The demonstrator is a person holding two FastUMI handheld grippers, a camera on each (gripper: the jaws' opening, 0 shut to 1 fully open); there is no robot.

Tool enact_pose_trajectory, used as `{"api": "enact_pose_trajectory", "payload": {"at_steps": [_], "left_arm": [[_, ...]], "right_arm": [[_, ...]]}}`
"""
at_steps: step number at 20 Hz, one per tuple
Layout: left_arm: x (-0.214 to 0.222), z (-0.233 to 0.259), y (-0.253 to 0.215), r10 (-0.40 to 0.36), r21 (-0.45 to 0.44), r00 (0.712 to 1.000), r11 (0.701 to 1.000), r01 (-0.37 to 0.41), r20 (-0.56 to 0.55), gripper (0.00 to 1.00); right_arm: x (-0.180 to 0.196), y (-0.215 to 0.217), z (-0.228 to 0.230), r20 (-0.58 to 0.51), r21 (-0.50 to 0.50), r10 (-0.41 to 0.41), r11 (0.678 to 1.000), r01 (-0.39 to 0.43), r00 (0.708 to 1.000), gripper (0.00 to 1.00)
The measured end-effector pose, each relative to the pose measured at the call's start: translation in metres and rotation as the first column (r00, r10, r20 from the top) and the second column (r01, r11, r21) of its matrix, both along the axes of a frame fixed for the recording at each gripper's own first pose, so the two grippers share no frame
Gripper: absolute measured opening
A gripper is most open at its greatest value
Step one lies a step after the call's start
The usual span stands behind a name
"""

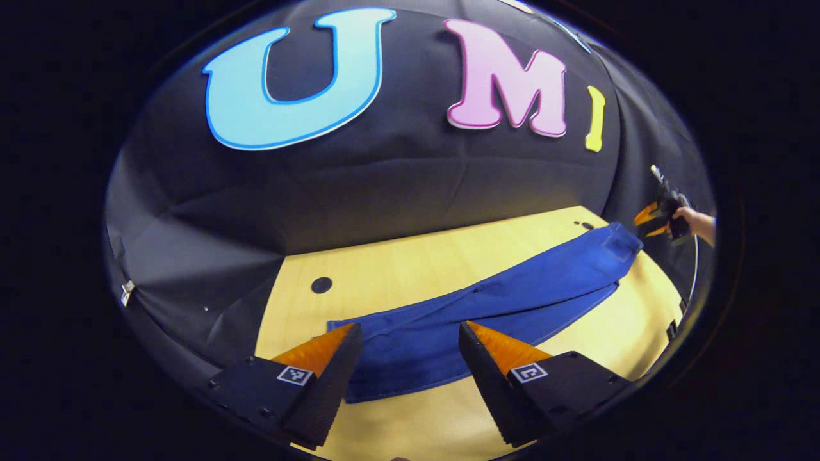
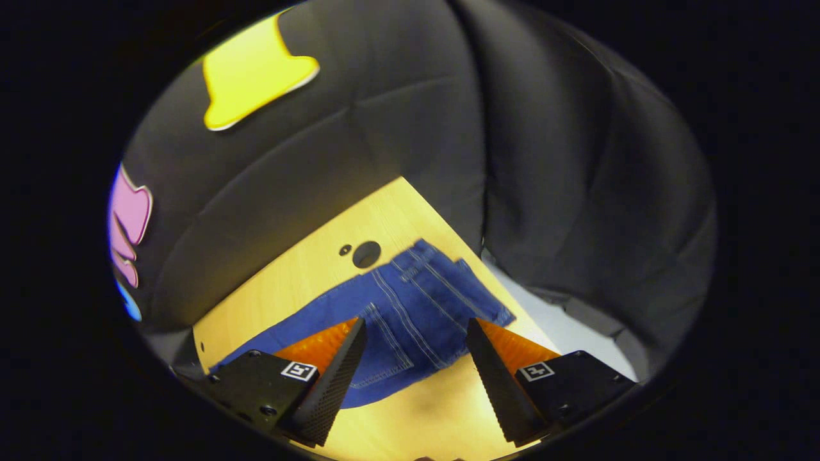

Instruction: Grasp the waist and the cuffs of the jeans and fold them to make the two legs overlap; first hold the waist and fold one-third of the jeans toward the cuffs, then hold the cuffs and fold the remaining one-third in the same direction to finish folding.

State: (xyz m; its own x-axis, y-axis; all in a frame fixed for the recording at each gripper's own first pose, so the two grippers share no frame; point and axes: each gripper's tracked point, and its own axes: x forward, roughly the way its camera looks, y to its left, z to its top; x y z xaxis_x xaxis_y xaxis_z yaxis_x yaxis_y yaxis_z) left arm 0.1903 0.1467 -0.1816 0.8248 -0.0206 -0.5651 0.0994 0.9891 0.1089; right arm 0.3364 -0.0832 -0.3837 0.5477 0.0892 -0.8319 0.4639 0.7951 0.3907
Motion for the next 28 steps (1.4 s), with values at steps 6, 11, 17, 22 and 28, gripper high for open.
{"api": "enact_pose_trajectory", "payload": {"at_steps": [6,11,17,22,28], "left_arm": [[0.003,0.028,-0.076,-0.073,-0.063,0.995,0.995,0.078,0.074,0.96],[0.015,0.022,-0.1,-0.025,-0.115,0.998,0.993,0.033,0.066,0.96],[0.002,0.021,-0.081,-0.013,-0.139,0.998,0.99,0.021,0.06,0.96],[-0.022,0.033,-0.042,-0.005,-0.146,0.997,0.989,0.016,0.072,0.94],[-0.044,0.039,0.01,0.073,-0.266,0.992,0.963,-0.043,0.106,0.96]], "right_arm": [[-0.01,-0.005,-0.026,-0.073,0.07,-0.188,0.979,0.193,0.979,0.98],[-0.006,-0.015,-0.018,-0.008,0.09,-0.199,0.976,0.199,0.98,0.61],[0.014,-0.017,0.029,0.171,0.062,-0.202,0.979,0.195,0.964,0.04],[0.018,0.028,0.14,0.343,0.036,-0.123,0.992,0.118,0.931,0.11],[-0.014,0.162,0.279,0.521,-0.016,0.069,0.997,-0.071,0.851,0.11]]}}
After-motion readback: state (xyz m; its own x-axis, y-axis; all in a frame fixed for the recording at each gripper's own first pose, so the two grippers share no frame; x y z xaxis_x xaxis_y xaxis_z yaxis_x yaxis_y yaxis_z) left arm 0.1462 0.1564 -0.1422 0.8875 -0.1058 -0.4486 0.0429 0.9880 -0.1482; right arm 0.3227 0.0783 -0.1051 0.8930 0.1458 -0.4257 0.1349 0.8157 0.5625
